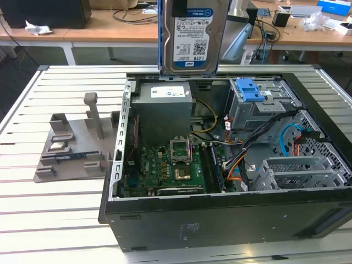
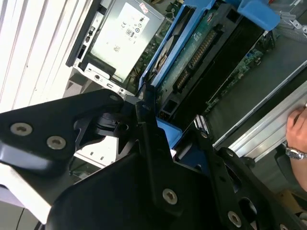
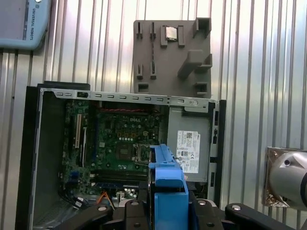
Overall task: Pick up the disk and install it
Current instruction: 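Pick up the disk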
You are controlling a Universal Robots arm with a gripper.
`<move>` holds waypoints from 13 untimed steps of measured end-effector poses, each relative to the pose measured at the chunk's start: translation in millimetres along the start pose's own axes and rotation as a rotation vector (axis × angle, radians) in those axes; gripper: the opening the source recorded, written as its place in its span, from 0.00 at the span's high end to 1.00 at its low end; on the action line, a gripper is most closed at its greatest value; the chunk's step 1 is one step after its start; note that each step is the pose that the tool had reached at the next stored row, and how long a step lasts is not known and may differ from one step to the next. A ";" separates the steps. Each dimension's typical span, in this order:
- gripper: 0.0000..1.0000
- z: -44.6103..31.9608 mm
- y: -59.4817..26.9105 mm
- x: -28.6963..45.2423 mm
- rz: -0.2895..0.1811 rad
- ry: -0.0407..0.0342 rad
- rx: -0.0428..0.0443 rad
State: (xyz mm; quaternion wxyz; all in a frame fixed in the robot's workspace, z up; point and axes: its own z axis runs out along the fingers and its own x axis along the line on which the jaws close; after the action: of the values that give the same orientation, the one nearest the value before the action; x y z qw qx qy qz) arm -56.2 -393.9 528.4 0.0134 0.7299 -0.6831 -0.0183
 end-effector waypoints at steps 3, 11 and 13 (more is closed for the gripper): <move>0.63 1.1 -1.5 5.1 0.000 -0.0001 0.0000; 0.63 5.3 -6.6 21.4 0.000 -0.0001 0.0000; 0.63 6.1 -7.7 24.3 0.000 -0.0001 0.0000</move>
State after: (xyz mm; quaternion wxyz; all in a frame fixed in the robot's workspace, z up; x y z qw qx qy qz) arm -47.1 -417.7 521.7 0.0133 0.7299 -0.6831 -0.0183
